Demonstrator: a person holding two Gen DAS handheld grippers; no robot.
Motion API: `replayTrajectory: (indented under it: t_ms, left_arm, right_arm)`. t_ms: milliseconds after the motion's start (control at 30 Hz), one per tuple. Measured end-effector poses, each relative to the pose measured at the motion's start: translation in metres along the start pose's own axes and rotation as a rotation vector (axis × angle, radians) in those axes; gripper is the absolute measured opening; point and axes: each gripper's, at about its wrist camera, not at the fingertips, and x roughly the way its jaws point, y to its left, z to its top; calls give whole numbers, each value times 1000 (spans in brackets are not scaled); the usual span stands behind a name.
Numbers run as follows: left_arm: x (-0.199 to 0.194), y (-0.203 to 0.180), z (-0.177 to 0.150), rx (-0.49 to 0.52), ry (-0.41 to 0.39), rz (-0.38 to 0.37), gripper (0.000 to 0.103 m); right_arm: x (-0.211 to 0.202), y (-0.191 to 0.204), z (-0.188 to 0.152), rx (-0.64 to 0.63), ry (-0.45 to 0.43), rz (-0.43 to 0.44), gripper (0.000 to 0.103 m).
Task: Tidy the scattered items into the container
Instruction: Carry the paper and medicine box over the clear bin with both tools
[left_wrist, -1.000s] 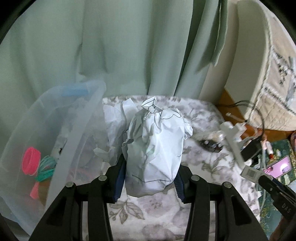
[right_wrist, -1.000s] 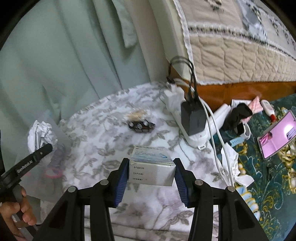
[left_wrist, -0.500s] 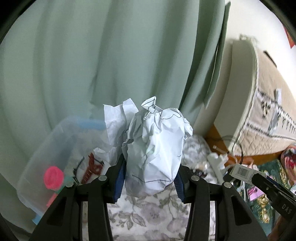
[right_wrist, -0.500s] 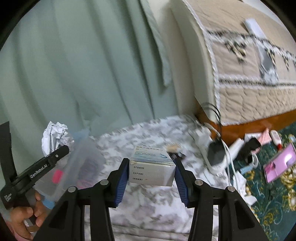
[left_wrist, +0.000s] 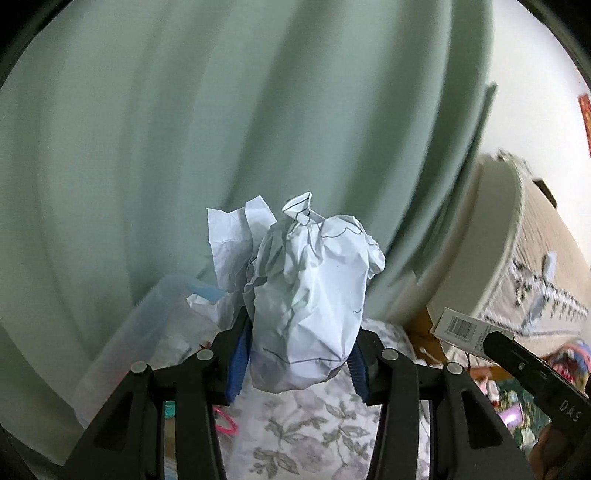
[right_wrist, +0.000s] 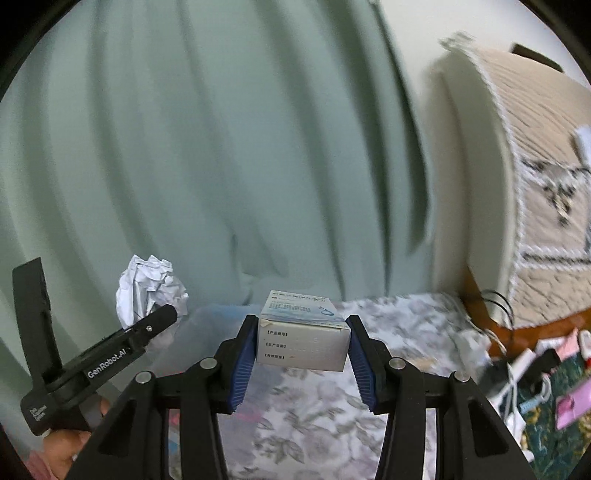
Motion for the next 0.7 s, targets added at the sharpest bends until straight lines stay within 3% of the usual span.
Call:
replayTrajectory:
  t_ms: [433, 700]
  left_arm:
    - [-2, 99, 0, -144, 30, 119, 48]
    - [17, 130, -14, -166, 101, 132, 48]
  right_arm:
    - [59, 79, 7, -151, 115, 135, 51]
    - [106, 113, -23, -217, 252, 178, 51]
